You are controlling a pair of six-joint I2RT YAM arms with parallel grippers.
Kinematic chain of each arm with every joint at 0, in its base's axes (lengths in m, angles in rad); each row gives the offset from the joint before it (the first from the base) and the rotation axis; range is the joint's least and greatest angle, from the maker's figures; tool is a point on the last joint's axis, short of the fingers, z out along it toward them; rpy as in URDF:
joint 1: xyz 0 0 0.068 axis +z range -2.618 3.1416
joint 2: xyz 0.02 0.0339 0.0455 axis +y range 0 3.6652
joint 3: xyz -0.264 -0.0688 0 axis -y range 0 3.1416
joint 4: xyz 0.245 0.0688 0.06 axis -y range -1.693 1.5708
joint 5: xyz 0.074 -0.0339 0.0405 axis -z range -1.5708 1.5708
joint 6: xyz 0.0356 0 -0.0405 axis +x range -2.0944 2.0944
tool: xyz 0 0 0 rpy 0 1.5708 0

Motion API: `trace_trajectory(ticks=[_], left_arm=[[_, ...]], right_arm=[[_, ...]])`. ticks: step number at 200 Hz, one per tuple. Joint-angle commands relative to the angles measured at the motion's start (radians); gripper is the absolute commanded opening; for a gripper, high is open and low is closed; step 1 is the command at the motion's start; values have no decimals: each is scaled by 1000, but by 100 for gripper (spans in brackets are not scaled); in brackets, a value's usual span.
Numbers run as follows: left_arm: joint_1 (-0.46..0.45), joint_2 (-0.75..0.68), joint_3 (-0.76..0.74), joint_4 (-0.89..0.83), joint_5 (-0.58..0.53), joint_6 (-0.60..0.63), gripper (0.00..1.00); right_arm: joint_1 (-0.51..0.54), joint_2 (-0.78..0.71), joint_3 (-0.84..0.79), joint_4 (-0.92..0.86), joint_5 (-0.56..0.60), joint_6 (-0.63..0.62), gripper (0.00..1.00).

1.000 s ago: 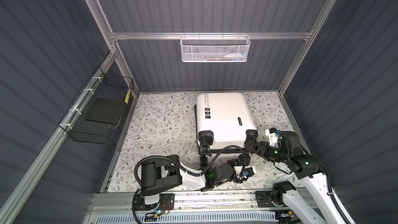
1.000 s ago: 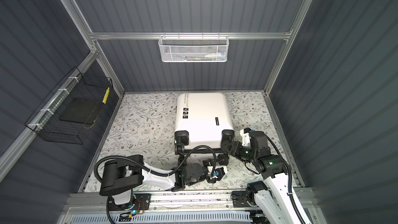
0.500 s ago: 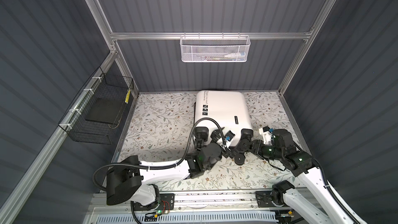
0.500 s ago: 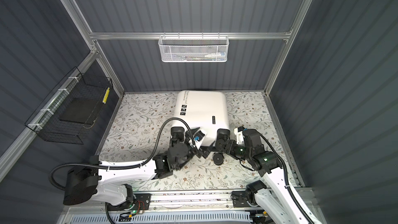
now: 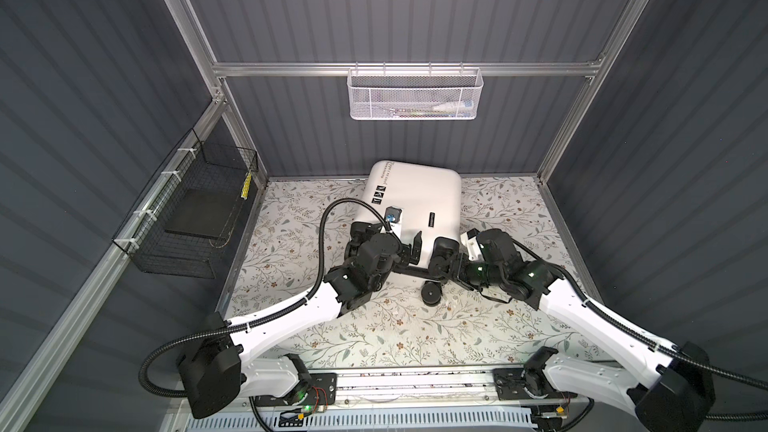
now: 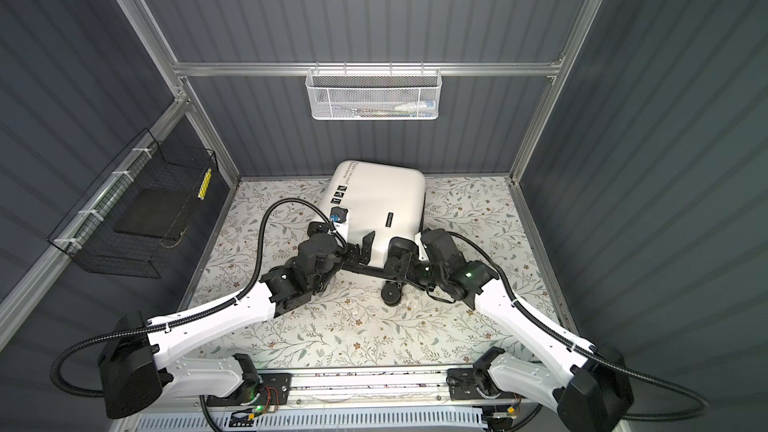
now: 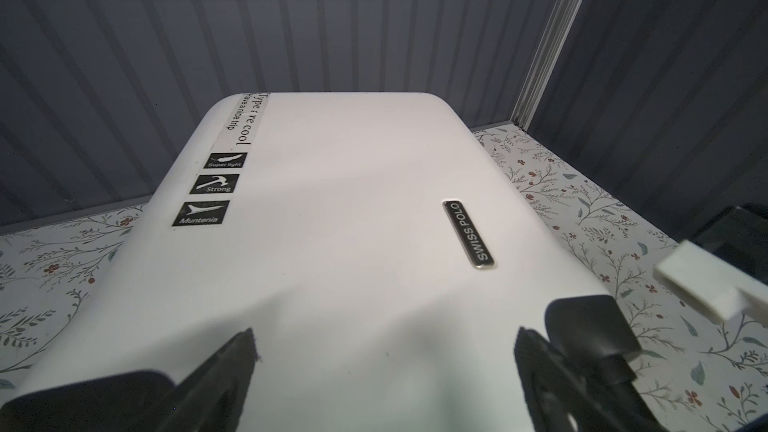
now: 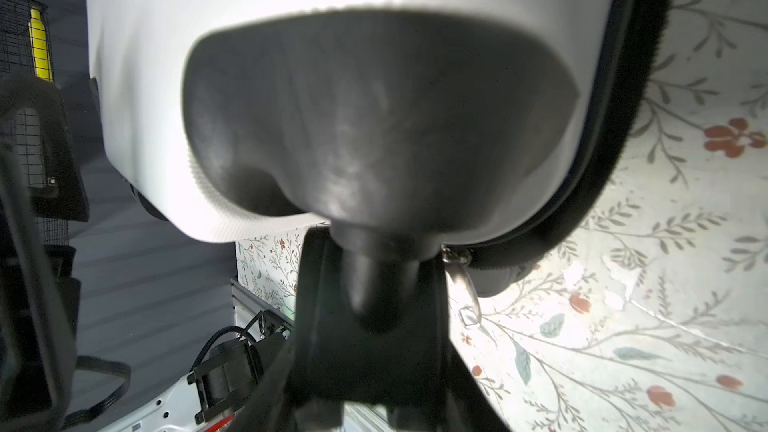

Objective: Pack the luggage

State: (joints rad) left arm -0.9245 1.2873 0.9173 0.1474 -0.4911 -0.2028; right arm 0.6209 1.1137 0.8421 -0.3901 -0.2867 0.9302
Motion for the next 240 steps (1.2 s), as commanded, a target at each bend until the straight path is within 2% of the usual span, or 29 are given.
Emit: trace_trajectory(ticks=[1,18,41,76,102,126,144,192,240], left_arm=[[23,4,58,-79,31,-18,100],[23,5,64,-91,54,-9,100],[24,-7,55,-101,73,-13,100],[21,-14,52,-141,139,-11,100],[-20,-17,39,-142,129,-21,100],[-117,-10,29,-111,19,-38,100],[-186,2,24,-90,-57,-99,100],[-349,50,-40,26,-241,-226,100],[-398,154,-24,80,-259,-256,97]], right_arm=[[17,25,66,67,31,-126,45],[8,13,71,37,47,-146,60],[-34,-70,48,-6,49,-165,73],[-140,-201,16,-103,26,-201,85],[-271,-279,-20,-134,-23,-231,85],[-377,-295,-53,-144,-91,-262,84],[-424,-297,-81,-134,-118,-271,82],[-458,-320,-178,-66,-142,-250,81],[-467,-331,-237,-31,-150,-232,81]])
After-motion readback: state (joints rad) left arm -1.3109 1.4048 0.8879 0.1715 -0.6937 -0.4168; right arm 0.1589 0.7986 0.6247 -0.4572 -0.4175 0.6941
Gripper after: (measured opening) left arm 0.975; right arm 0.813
